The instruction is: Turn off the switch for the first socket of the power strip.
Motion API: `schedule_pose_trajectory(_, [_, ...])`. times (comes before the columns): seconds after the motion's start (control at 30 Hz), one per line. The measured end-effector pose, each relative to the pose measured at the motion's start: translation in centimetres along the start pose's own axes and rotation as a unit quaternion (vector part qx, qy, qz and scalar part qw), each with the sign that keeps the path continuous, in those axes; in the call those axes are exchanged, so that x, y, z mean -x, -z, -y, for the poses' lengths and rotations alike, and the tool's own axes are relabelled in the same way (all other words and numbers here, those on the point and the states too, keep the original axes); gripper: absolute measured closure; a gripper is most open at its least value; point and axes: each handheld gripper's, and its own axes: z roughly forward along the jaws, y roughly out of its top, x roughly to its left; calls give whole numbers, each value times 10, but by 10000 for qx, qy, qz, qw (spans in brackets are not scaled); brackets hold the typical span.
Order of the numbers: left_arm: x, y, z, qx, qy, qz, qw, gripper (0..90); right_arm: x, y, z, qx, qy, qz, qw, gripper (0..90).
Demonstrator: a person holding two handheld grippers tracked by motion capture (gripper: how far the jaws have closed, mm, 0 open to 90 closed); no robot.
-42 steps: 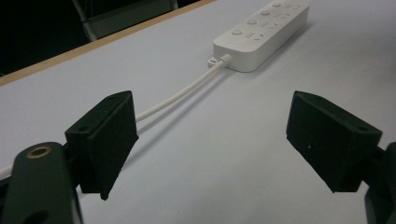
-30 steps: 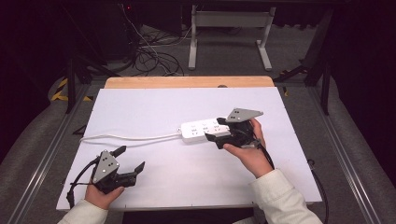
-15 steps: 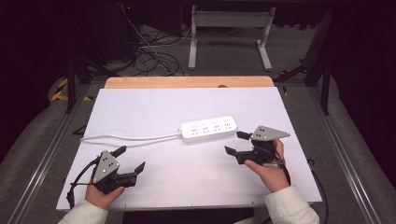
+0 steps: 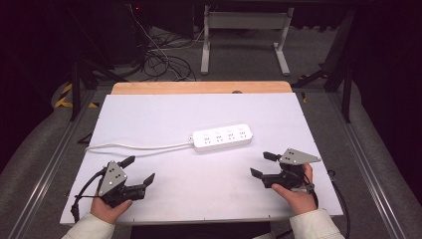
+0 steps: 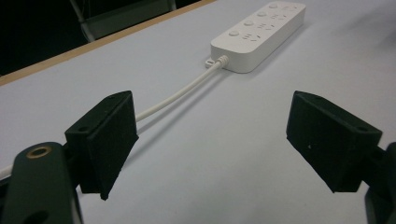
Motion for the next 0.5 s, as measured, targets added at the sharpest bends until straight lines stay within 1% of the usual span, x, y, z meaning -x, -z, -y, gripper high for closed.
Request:
schedule_pose_trajectory(0.07, [0, 0, 0, 15, -1, 15, 10000, 165, 1, 1, 4, -8, -9, 7, 10000, 226])
schedule_pose_trajectory(0.1, [0, 0, 0, 22, 0, 21, 10000, 164, 2, 2, 9, -50, 3, 56, 10000, 226])
schedule_pose_trajectory(0.2, [0, 1, 0, 39, 5, 44, 10000, 164, 2, 2, 13, -71, -12, 56, 10000, 226])
schedule_pose_trajectory(0.23, [-1, 1, 0, 42, -15, 39, 10000, 163, 3, 4, 17, -115, -58, 92, 9999, 226])
schedule_pose_trajectory(0.27, [-1, 1, 0, 45, -18, 42, 10000, 163, 3, 4, 17, -115, -58, 92, 9999, 226])
schedule_pose_trajectory(0.33, [0, 1, 0, 66, -8, 41, 10000, 162, 5, 6, 20, -92, -151, 121, 9998, 226])
schedule_pose_trajectory(0.5, [-1, 0, 0, 62, 32, 64, 10000, 155, 8, 5, 19, -143, -124, 223, 9996, 226])
